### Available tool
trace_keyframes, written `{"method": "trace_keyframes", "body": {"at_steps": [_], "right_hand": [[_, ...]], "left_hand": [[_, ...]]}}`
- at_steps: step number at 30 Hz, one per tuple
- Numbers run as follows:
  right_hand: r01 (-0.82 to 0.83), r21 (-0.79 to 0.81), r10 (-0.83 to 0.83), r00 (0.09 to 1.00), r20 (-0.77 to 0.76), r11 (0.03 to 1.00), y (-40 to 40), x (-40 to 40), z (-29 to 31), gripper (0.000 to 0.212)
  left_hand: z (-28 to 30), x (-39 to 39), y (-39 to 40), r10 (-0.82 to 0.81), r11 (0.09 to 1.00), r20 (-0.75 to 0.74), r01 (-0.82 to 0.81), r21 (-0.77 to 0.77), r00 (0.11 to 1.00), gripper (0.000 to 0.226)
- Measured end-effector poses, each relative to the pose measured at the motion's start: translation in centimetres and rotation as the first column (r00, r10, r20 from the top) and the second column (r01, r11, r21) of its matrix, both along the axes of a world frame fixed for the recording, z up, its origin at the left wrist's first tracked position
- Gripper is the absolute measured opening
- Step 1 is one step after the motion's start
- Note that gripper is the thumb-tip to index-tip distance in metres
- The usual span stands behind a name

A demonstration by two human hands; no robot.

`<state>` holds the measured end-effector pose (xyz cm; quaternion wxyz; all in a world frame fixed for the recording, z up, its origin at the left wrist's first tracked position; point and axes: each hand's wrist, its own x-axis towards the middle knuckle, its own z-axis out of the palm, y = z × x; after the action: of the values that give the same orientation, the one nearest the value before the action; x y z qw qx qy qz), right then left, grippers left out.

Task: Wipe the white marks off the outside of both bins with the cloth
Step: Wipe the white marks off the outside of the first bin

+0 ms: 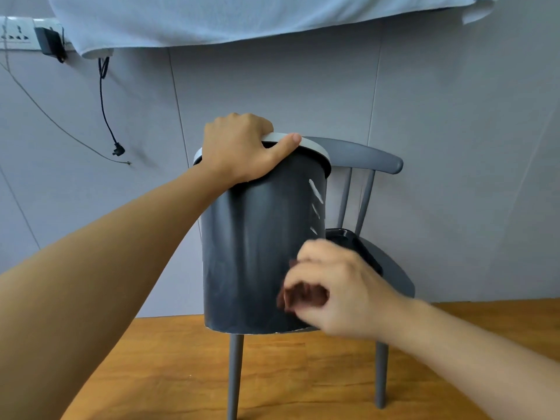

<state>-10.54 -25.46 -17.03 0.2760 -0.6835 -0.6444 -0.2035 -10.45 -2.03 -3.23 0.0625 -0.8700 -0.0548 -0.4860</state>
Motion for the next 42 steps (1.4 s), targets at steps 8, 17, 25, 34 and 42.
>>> {"method": "trace_keyframes", "body": {"at_steps": [8, 17, 25, 34, 42], "right_hand": [[0.213, 0.279, -0.145, 0.959, -0.243, 0.936, -1.6, 1.6, 1.3, 0.015], [0.326, 0.254, -0.278, 0.938, -0.208, 0.911, 1.5, 1.8, 1.2, 0.066], [0.421, 0.298, -0.212, 0.814, -0.542, 0.857, 1.1, 3.1, 0.4, 0.059], [0.365, 0.332, -0.190, 0.869, -0.457, 0.870, 1.3, 2.6, 0.0, 0.050], [0.415, 0.419, -0.347, 0.909, -0.231, 0.808, 3.8, 3.8, 4.7, 0.050]], "left_hand": [[0.0, -0.3, 0.1, 0.017, 1.000, 0.005, -0.017, 0.003, 1.000, 0.071], [-0.2, -0.7, 0.2, -0.006, 1.000, 0.029, 0.007, -0.014, 1.000, 0.070], [-0.4, -0.8, 1.3, 0.043, 0.997, 0.041, -0.040, -0.065, 0.998, 0.073], [-0.3, -1.0, 0.9, 0.023, 0.998, 0.048, -0.020, -0.063, 0.999, 0.072], [-0.3, -1.1, 0.5, 0.016, 0.998, 0.050, -0.013, -0.061, 0.999, 0.072]]}}
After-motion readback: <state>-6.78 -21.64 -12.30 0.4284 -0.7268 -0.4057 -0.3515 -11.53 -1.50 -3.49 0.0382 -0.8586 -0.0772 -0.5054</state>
